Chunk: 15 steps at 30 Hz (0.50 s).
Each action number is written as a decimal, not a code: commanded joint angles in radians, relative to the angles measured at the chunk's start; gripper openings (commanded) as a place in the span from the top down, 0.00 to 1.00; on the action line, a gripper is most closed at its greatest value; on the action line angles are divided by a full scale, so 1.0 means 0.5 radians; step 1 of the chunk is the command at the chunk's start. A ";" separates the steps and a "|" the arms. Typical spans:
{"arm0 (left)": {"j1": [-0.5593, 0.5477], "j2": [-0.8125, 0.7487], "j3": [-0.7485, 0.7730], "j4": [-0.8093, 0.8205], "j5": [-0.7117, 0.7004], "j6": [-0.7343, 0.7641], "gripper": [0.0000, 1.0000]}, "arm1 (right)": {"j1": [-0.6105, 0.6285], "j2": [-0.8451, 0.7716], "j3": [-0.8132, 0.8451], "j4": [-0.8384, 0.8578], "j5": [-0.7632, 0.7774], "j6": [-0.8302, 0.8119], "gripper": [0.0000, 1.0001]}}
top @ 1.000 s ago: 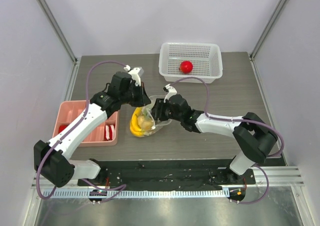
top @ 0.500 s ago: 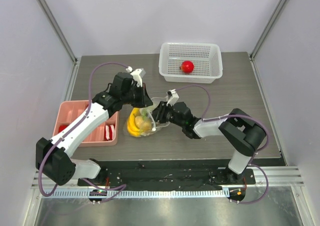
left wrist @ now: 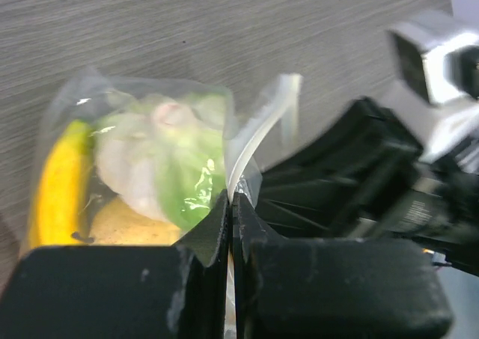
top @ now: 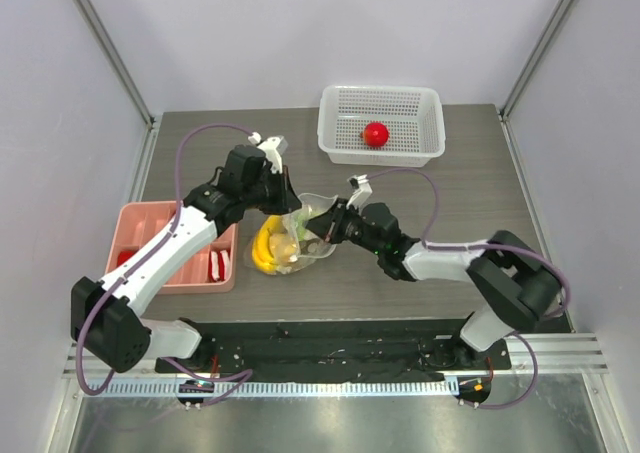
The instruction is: Open the zip-top bag and remove the fake food
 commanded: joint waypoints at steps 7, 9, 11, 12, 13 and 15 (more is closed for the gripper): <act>0.012 -0.120 0.024 0.016 -0.206 0.064 1.00 | 0.019 -0.667 -0.019 -0.451 -0.110 -0.090 0.99; 0.012 -0.117 0.021 0.019 -0.209 0.063 1.00 | 0.035 -0.792 -0.004 -0.498 -0.131 -0.114 0.99; 0.012 -0.108 0.024 0.016 -0.203 0.063 1.00 | 0.041 -0.851 0.058 -0.605 -0.192 -0.139 0.99; 0.012 -0.105 0.027 0.013 -0.194 0.063 1.00 | 0.041 -0.885 0.082 -0.618 -0.244 -0.145 0.99; 0.012 -0.089 0.030 0.010 -0.184 0.063 1.00 | 0.041 -0.900 0.104 -0.615 -0.290 -0.151 0.99; 0.012 -0.074 0.042 -0.011 -0.169 0.063 1.00 | 0.050 -0.928 0.116 -0.529 -0.471 -0.173 0.99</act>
